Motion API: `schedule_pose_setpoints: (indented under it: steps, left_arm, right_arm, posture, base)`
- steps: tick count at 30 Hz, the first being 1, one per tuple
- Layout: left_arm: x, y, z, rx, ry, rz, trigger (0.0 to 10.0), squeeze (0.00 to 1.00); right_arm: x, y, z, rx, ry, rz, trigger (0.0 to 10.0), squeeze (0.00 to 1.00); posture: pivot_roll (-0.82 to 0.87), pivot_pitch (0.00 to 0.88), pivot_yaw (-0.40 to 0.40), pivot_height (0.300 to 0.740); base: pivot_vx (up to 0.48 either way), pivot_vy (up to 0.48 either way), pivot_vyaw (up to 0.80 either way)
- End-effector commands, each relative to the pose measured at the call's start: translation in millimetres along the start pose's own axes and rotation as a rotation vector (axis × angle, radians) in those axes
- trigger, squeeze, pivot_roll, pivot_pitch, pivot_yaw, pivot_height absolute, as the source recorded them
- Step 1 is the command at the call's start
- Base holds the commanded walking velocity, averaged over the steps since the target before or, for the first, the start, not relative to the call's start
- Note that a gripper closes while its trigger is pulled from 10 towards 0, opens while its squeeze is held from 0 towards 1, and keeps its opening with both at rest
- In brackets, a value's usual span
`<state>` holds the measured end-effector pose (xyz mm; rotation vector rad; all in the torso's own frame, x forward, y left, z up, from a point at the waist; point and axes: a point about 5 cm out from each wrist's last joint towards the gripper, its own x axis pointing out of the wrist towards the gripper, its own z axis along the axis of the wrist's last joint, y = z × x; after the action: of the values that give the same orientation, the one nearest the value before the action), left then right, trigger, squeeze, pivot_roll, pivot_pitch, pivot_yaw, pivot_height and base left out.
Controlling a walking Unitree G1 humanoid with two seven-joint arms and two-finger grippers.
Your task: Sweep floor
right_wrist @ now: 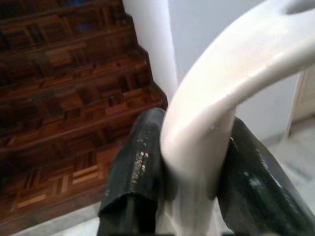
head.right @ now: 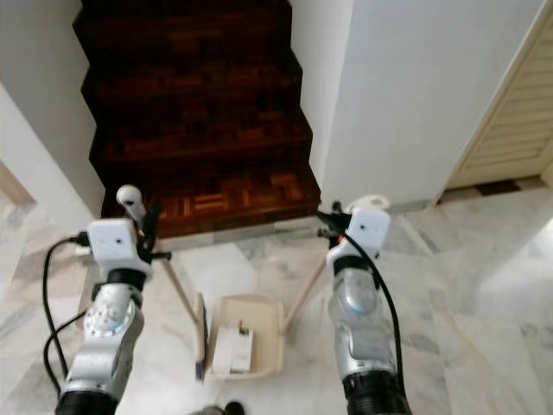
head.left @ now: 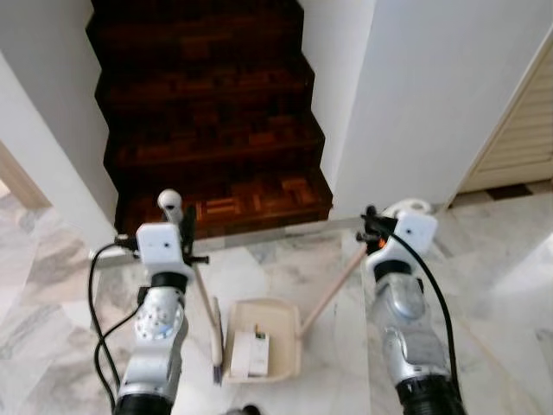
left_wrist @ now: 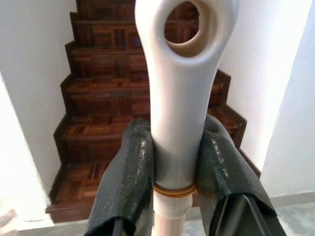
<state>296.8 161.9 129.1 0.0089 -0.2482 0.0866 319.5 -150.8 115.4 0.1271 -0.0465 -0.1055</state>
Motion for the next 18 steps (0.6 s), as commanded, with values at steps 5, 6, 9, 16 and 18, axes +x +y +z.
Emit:
schedule_pose_setpoints:
  steps: [5, 6, 9, 16, 18]
  left_arm:
    - [2.6, 2.1, 12.8, -0.003, -0.060, 0.003, 10.0, 0.00]
    - [2.5, 2.0, 12.8, -0.003, -0.060, 0.003, 10.0, 0.00]
    - [2.4, 1.9, 12.8, -0.002, -0.059, 0.004, 10.0, 0.00]
    - [2.5, 2.3, 12.8, -0.002, -0.059, 0.008, 10.0, 0.00]
    - [2.4, 2.2, 13.0, -0.003, -0.059, 0.008, 10.0, 0.00]
  right_arm:
    - [3.1, 5.4, 11.0, 0.000, -0.055, 0.014, 10.0, 0.00]
    - [3.2, 5.3, 11.2, -0.001, -0.055, 0.014, 10.0, 0.00]
    - [3.0, 5.3, 11.0, 0.000, -0.054, 0.014, 10.0, 0.00]
    - [3.0, 4.8, 10.6, 0.022, -0.052, 0.014, 10.0, 0.00]
    - [3.5, 4.6, 11.0, 0.028, -0.053, 0.014, 10.0, 0.00]
  posture:
    - [0.08, 0.070, 0.030, 0.740]
    - [0.08, 0.072, 0.029, 0.740]
    - [0.08, 0.072, 0.029, 0.740]
    - [0.08, 0.074, 0.027, 0.740]
    - [0.08, 0.074, 0.026, 0.740]
  base:
    - [0.000, 0.273, 0.17]
    - [0.000, 0.322, 0.56]
    - [0.000, 0.324, 0.56]
    - [0.000, 0.322, 0.07]
    - [0.000, 0.326, 0.00]
